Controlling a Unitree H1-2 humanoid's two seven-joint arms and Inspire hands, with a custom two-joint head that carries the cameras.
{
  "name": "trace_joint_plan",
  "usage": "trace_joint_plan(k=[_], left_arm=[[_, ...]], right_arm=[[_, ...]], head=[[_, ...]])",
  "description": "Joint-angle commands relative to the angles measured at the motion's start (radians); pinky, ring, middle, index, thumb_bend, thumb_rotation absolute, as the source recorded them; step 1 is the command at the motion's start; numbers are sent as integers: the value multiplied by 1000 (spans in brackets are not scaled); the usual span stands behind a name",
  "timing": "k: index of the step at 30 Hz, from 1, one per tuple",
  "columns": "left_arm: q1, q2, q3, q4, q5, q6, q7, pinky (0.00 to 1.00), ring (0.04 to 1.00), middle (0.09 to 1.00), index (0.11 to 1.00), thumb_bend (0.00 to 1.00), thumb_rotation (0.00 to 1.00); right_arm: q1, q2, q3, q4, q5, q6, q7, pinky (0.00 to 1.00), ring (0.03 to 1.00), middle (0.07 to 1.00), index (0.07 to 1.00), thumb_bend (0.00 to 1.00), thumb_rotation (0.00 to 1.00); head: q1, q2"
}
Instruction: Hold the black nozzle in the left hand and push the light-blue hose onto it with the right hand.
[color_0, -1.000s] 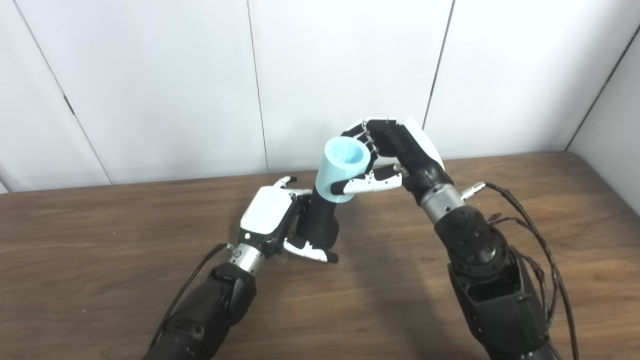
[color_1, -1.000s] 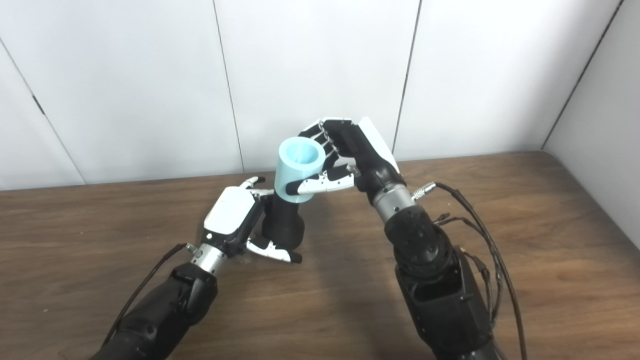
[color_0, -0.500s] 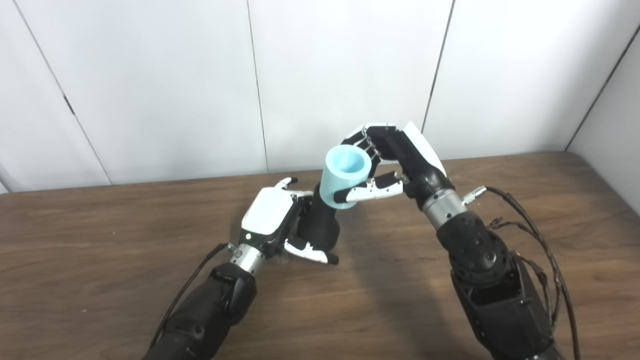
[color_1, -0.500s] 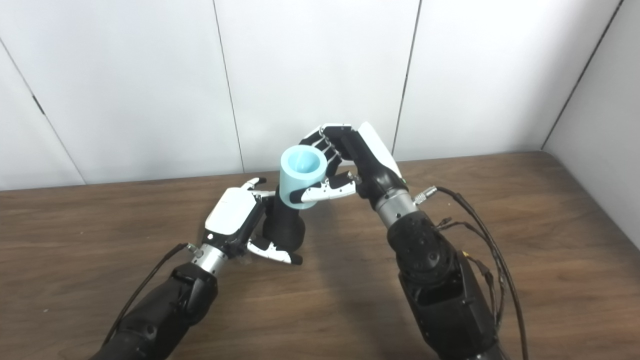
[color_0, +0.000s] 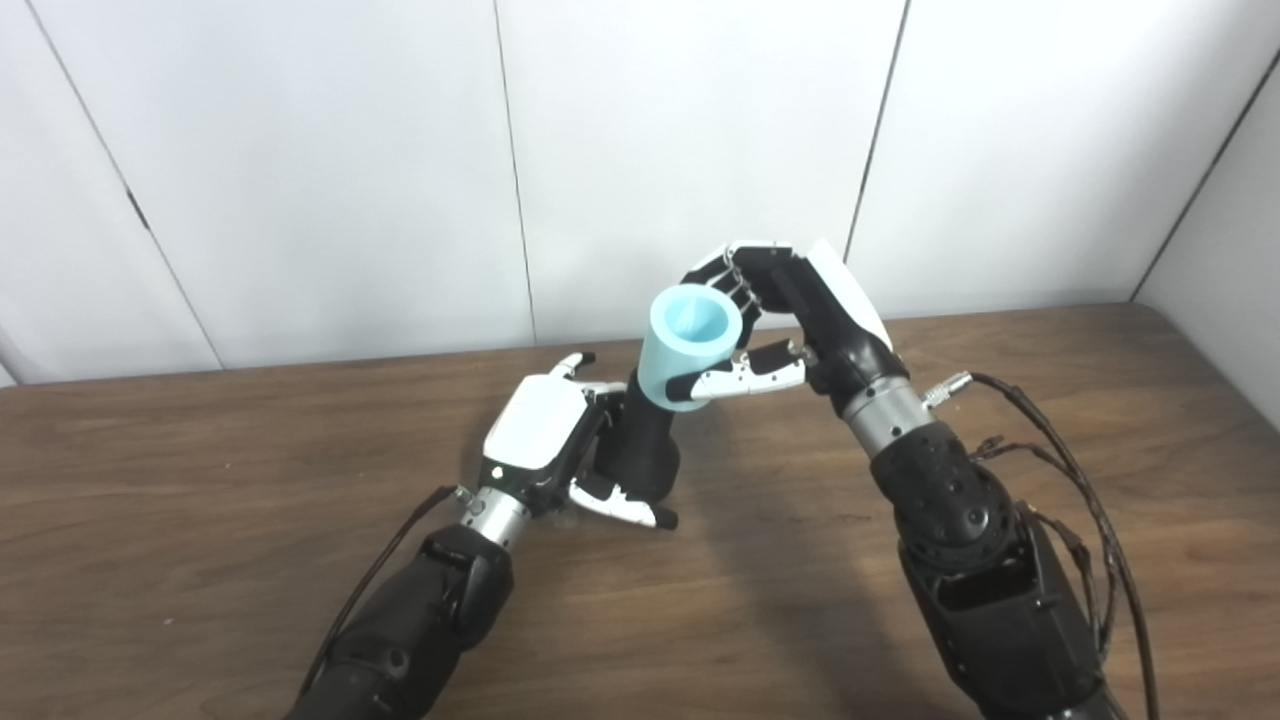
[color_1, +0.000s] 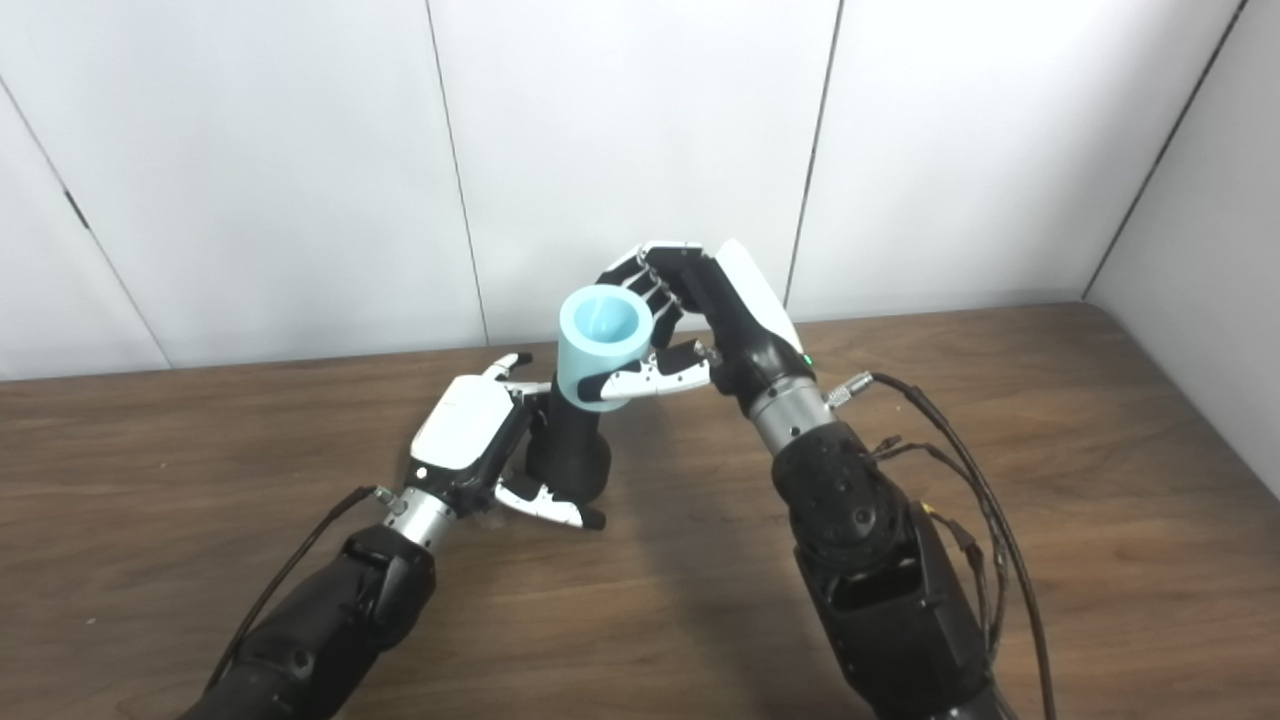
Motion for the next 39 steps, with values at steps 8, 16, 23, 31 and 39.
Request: trace_joint_plan(k=[8, 16, 23, 31, 39], left_arm=[[386, -92, -50, 271, -41, -23, 43, 893, 461, 430, 526, 501, 0], [392, -92, -50, 263, -46, -24, 48, 889, 460, 427, 527, 501, 0], [394, -90, -47, 256, -44, -23, 34, 908, 462, 438, 525, 502, 0], [398, -84, -48, 251, -41, -23, 39, 903, 461, 431, 525, 501, 0], [399, -82, -55, 250, -43, -23, 52, 903, 460, 425, 526, 501, 0]], right_arm=[[-92, 71, -79, -43, 89, -112, -76, 321, 411, 464, 529, 517, 0], [-95, 89, -94, -47, 96, -91, -66, 321, 415, 459, 515, 519, 0], [-82, 92, -92, -44, 70, -75, -59, 314, 414, 464, 525, 517, 0], [-75, 79, -82, -42, 35, -66, -51, 312, 414, 470, 522, 517, 0], [-73, 71, -84, -44, 28, -40, -37, 334, 431, 472, 502, 519, 0]], head=[[0, -3], [4, 2], [9, 5], [4, 9], [6, 10]])
